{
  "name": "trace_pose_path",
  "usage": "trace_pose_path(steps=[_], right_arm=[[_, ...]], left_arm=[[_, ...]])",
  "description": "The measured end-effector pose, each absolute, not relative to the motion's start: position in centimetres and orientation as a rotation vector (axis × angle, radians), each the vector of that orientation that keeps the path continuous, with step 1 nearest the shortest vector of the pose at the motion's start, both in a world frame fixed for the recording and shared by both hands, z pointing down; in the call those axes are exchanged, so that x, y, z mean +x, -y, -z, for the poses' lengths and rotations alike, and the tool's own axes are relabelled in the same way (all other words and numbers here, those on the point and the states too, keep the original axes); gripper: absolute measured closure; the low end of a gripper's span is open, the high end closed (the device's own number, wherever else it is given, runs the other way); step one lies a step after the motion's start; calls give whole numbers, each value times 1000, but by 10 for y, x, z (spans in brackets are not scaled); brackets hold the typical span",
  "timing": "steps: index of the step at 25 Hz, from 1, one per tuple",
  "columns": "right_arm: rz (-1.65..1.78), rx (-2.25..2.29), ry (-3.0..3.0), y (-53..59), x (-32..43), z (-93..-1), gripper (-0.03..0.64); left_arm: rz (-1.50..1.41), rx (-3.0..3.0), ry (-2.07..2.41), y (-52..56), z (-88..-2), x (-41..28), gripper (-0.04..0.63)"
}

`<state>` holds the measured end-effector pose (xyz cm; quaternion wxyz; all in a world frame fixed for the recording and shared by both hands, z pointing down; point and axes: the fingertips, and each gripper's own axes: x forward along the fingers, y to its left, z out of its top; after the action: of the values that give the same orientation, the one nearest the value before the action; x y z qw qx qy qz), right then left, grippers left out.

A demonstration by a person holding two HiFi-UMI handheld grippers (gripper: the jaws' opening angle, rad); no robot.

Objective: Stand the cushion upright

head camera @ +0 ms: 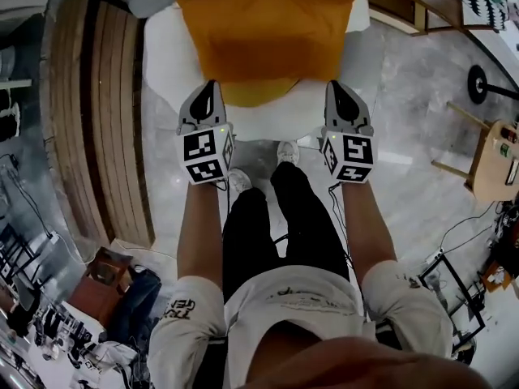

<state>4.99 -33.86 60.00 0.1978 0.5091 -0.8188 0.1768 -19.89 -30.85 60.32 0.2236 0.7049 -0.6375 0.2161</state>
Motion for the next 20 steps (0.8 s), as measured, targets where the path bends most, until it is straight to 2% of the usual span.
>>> trace_pose_path(steps=[12, 20], right_arm=[[-267, 1605, 2489, 279, 4, -356, 589], [-88, 1697, 2584, 252, -29, -228, 589]], left_arm=[[-404, 2110, 1861, 248, -382, -212, 574], [-275, 2192, 1953, 214, -240, -229, 574]])
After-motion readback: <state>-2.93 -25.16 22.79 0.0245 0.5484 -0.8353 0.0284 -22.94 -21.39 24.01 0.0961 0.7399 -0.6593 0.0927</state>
